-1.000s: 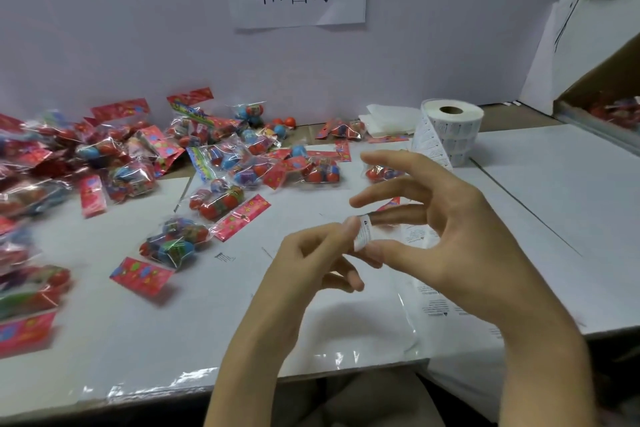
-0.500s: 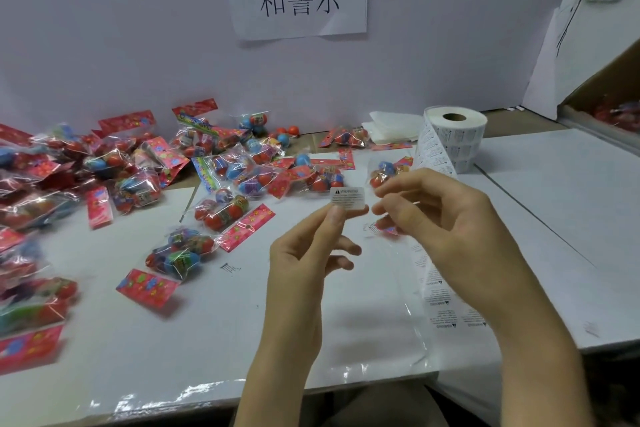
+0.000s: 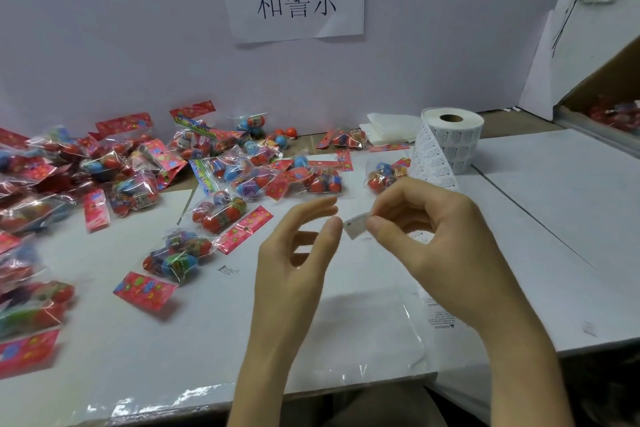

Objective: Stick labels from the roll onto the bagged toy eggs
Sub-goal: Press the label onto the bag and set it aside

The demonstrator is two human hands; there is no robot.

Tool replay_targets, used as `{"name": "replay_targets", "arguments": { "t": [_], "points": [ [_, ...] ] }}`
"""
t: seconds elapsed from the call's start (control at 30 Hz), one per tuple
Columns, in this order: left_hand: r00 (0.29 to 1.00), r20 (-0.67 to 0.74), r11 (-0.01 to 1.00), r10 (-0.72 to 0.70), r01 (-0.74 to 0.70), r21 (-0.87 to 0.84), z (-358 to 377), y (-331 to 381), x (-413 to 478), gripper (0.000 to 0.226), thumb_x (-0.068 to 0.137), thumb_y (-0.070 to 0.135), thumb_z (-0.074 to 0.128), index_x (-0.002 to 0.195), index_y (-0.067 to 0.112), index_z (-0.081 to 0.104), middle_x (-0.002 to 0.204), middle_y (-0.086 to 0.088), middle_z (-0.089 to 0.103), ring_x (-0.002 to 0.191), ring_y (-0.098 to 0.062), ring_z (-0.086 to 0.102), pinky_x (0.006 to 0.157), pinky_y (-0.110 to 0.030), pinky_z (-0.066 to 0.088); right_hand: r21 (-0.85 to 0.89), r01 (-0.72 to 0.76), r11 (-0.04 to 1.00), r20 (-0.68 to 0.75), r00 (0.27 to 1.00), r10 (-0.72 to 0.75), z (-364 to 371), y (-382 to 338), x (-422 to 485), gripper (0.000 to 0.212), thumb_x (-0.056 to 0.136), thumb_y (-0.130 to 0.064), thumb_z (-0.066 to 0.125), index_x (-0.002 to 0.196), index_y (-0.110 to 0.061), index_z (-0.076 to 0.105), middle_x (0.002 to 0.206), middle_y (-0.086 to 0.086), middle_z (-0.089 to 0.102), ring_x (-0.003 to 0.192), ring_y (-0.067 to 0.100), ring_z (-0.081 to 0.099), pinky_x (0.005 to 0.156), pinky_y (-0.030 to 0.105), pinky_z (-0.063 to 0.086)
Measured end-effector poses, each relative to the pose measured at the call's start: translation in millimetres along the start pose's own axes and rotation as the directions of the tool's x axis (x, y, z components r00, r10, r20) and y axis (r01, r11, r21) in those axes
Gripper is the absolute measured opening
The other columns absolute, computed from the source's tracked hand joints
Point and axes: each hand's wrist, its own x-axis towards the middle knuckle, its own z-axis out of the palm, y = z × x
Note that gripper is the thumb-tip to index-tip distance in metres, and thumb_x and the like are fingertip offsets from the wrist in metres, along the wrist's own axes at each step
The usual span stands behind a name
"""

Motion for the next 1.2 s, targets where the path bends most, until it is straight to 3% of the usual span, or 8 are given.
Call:
{"name": "replay_targets", "arguments": {
  "t": [0.13, 0.23, 0.3, 0.4, 0.6, 0.83, 1.07, 1.2],
  "points": [
    [0.988, 0.083, 0.981, 0.130, -0.140, 0.132, -10, -2, -2, 0.020, 0.085, 0.043, 0.077, 0.100, 0.029, 0.078, 0.101, 0.020, 0.075, 0.099, -0.010, 0.070, 0.076, -0.018, 0.056, -0.066, -0.013, 0.998, 0.081, 0.997, 0.019, 0, -1, -2, 0.017, 0.087, -0.011, 0.075, 0.079, -0.026, 0.069, 0.076, -0.013, 0.071, 0.079, 0.007, 0.070, 0.075, 0.020, 0.055],
    [0.989, 0.075, 0.986, 0.130, -0.137, 0.092, -9, -6, -2, 0.009, 0.084, 0.026, 0.078, 0.093, 0.025, 0.081, 0.094, 0.015, 0.076, 0.097, -0.014, 0.071, 0.077, -0.021, 0.057, -0.085, -0.017, 0.996, 0.058, 0.998, 0.022, 2, 0, -2, 0.015, 0.088, -0.016, 0.074, 0.085, -0.030, 0.070, 0.082, -0.014, 0.072, 0.080, 0.007, 0.070, 0.077, 0.025, 0.057],
    [0.994, 0.038, 0.995, 0.100, -0.101, 0.008, -6, -7, -3, 0.014, 0.085, 0.015, 0.079, 0.091, 0.028, 0.081, 0.092, 0.011, 0.077, 0.095, -0.016, 0.072, 0.079, -0.021, 0.057, -0.059, -0.029, 0.998, -0.007, 1.000, 0.028, 5, 0, -1, 0.022, 0.089, -0.023, 0.075, 0.105, -0.037, 0.069, 0.093, -0.017, 0.071, 0.082, 0.007, 0.070, 0.078, 0.023, 0.057],
    [1.000, 0.022, 0.986, 0.012, -0.009, -0.169, 1, -3, -4, 0.012, 0.080, 0.028, 0.082, 0.092, 0.031, 0.083, 0.092, 0.006, 0.079, 0.091, -0.017, 0.072, 0.076, -0.022, 0.057, 0.036, -0.071, 0.997, -0.077, 0.994, 0.074, 7, 2, 1, 0.048, 0.089, -0.028, 0.074, 0.132, -0.042, 0.057, 0.104, -0.018, 0.070, 0.085, 0.008, 0.070, 0.080, 0.019, 0.057],
    [0.997, 0.056, 0.956, -0.057, 0.070, -0.285, 9, 0, -6, 0.028, 0.078, 0.031, 0.075, 0.103, 0.043, 0.080, 0.100, 0.005, 0.080, 0.088, -0.017, 0.075, 0.072, -0.023, 0.059, 0.106, -0.103, 0.989, -0.080, 0.991, 0.112, 7, 4, 2, 0.008, 0.090, -0.031, 0.072, 0.097, -0.033, 0.074, 0.090, -0.017, 0.075, 0.084, 0.008, 0.074, 0.079, 0.030, 0.062],
    [0.989, 0.129, 0.954, -0.073, 0.106, -0.279, 11, 2, -8, 0.031, 0.083, 0.032, 0.076, 0.108, 0.050, 0.077, 0.106, 0.006, 0.080, 0.089, -0.017, 0.074, 0.073, -0.022, 0.058, 0.117, -0.061, 0.991, -0.170, 0.982, 0.081, 10, 5, 3, 0.009, 0.087, -0.020, 0.079, 0.087, -0.028, 0.075, 0.080, -0.015, 0.074, 0.079, 0.010, 0.074, 0.074, 0.033, 0.062],
    [0.982, 0.186, 0.957, -0.039, 0.090, -0.275, 12, 2, -10, 0.041, 0.079, 0.041, 0.076, 0.118, 0.055, 0.072, 0.112, 0.005, 0.078, 0.088, -0.017, 0.072, 0.077, -0.025, 0.058, 0.160, -0.075, 0.984, -0.249, 0.962, 0.113, 13, 8, 4, 0.010, 0.084, -0.032, 0.079, 0.094, -0.030, 0.077, 0.088, -0.015, 0.075, 0.081, 0.011, 0.072, 0.071, 0.030, 0.062],
    [0.982, 0.178, 0.958, -0.057, 0.105, -0.269, 13, 0, -9, 0.039, 0.085, 0.032, 0.072, 0.115, 0.058, 0.072, 0.112, 0.006, 0.078, 0.087, -0.017, 0.073, 0.076, -0.026, 0.059, 0.198, -0.053, 0.979, -0.227, 0.969, 0.099, 13, 8, 5, 0.004, 0.086, -0.026, 0.079, 0.090, -0.026, 0.077, 0.083, -0.012, 0.075, 0.077, 0.012, 0.072, 0.069, 0.024, 0.059]
  ]
}}
